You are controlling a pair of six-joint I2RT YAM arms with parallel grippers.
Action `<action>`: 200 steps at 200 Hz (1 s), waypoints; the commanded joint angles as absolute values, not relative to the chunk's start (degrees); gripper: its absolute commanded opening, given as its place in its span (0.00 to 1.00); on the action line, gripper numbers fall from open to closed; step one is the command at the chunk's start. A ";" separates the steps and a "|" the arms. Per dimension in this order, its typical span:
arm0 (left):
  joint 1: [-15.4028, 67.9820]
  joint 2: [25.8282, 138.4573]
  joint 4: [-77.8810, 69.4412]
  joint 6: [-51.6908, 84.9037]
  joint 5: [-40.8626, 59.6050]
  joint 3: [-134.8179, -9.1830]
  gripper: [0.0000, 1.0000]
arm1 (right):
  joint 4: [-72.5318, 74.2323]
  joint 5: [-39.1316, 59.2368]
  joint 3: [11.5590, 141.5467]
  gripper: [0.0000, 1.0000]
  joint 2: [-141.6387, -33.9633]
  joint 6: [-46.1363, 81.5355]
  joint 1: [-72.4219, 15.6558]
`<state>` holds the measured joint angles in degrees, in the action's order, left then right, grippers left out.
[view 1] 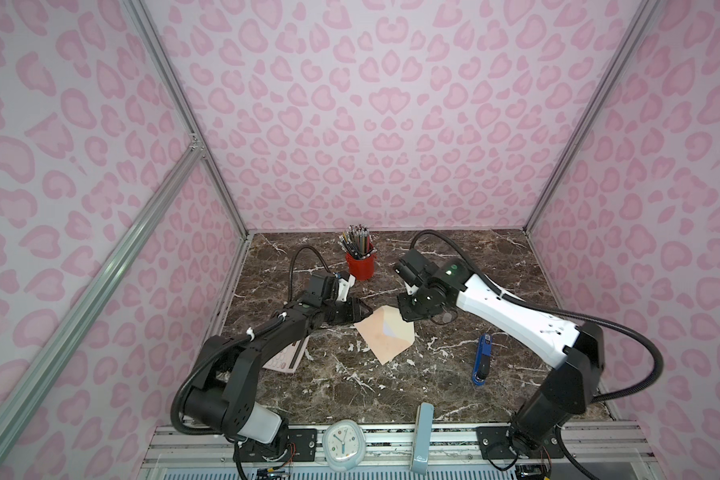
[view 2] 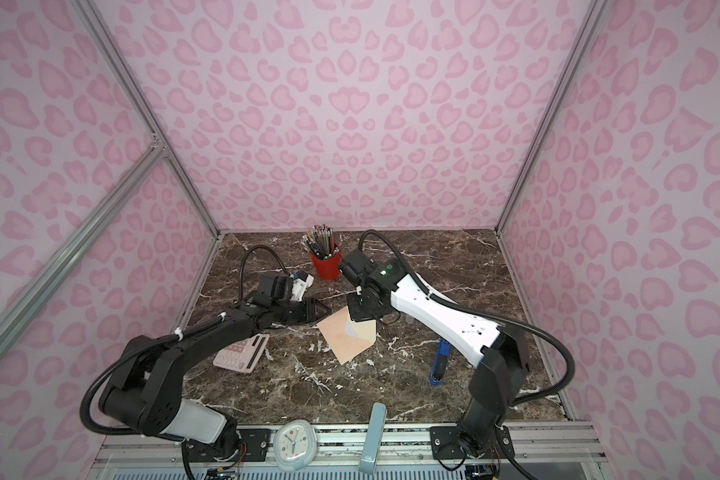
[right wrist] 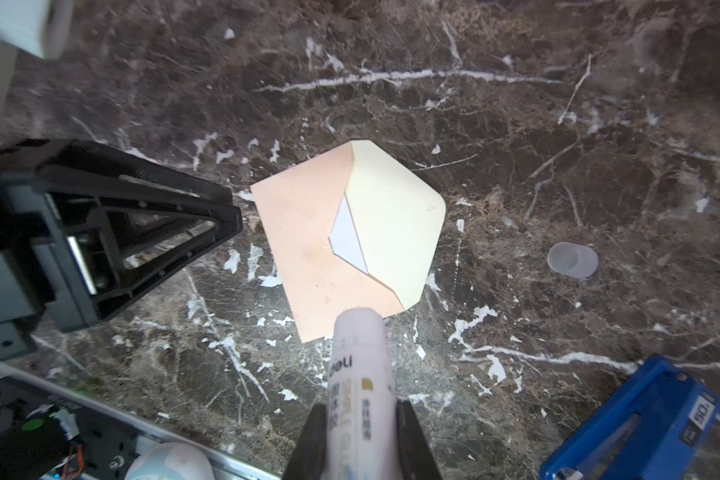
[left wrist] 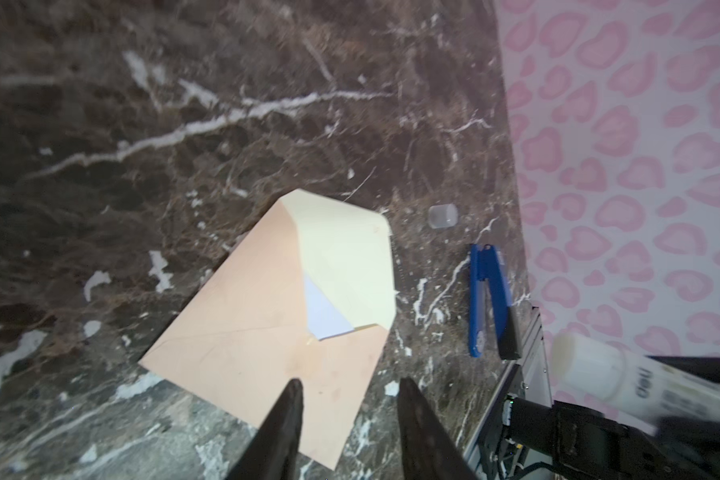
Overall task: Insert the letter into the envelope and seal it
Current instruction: 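Lift the glue stick off the envelope with the right gripper while the left draws back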
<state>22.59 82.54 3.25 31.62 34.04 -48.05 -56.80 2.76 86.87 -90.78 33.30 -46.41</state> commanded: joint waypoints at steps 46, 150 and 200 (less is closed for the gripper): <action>23.26 56.96 -2.09 43.62 31.10 -44.78 0.68 | 0.02 -3.20 50.43 0.00 -61.83 26.61 -48.75; 38.79 48.25 -22.49 54.82 17.24 -34.95 0.81 | 42.34 -10.94 33.59 0.00 -59.43 10.86 -59.71; 43.01 54.14 -30.98 56.16 16.56 -36.53 0.76 | 45.44 -11.57 33.20 0.00 -60.45 8.32 -61.82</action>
